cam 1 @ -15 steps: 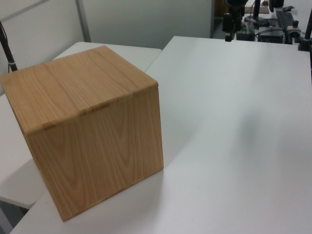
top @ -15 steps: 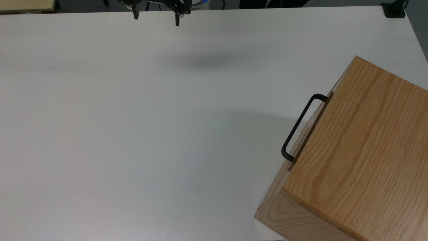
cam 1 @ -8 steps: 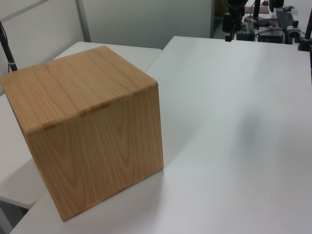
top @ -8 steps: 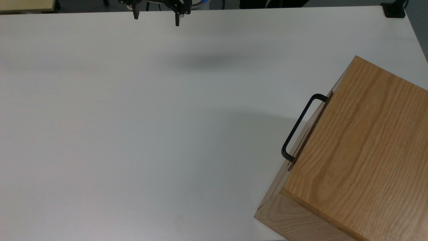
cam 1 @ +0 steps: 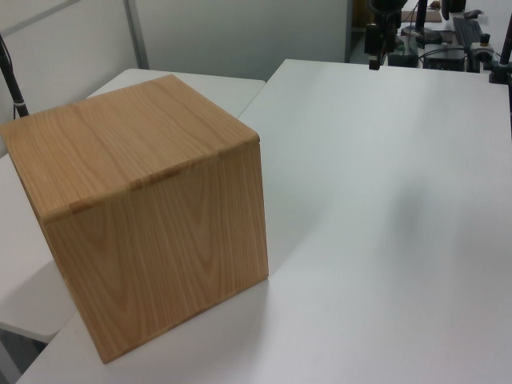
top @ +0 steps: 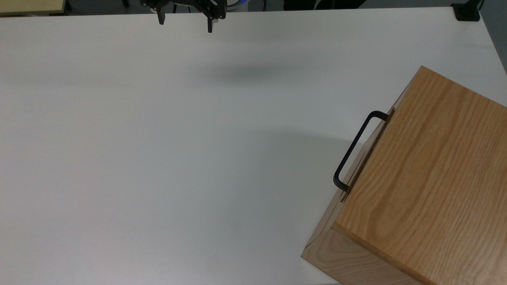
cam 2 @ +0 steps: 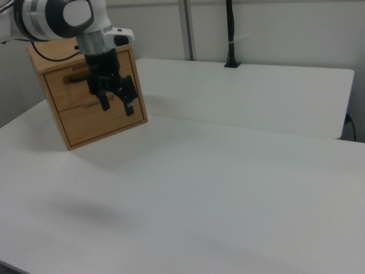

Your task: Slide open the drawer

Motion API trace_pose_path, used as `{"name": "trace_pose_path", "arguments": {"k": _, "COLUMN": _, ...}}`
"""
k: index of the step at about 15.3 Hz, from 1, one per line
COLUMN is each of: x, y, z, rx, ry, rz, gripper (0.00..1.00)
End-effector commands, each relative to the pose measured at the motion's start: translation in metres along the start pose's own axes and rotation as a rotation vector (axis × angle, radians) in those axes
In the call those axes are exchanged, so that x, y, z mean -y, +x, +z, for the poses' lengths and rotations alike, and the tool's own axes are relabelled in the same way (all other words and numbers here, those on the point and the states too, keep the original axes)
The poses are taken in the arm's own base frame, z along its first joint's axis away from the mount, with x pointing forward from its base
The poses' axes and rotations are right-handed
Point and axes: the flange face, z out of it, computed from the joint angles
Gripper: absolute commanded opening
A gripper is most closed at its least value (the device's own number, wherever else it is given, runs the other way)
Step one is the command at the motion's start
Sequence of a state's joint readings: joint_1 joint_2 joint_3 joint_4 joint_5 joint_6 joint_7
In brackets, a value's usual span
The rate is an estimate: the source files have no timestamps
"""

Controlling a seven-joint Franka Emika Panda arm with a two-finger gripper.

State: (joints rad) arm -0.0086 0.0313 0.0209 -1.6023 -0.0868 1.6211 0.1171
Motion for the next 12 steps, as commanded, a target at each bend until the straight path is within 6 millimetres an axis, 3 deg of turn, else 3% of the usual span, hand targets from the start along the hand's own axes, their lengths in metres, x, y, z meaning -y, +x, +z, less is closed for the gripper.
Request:
{"name": "trace_pose_path", "arguments": {"k": 1, "x": 0.003, "y": 0.003, "z": 0.000, "rx": -0.006, "ry": 0.026, "rz": 0.024, "gripper": 1.00}}
{"name": "trace_pose_path", "arguments": {"k": 4, "x": 0.008, "y": 0.007, "z": 0.001, "rx": -0.013, "ry": 0.070, "rz": 0.111, "gripper": 1.00}}
{"name": "trace_pose_path", "arguments": {"k": 8, "x": 0.026, "y": 0.033, "z": 0.020, "rx": -0.017, "ry": 0.083, "rz": 0.238, "gripper": 1.00}}
{"name": "trace_pose_path", "arguments": {"k": 12, "x": 0.078, "y": 0.054, "z": 0.031, "rx": -0.039, "ry": 0.172, "rz": 0.322, "gripper": 1.00}}
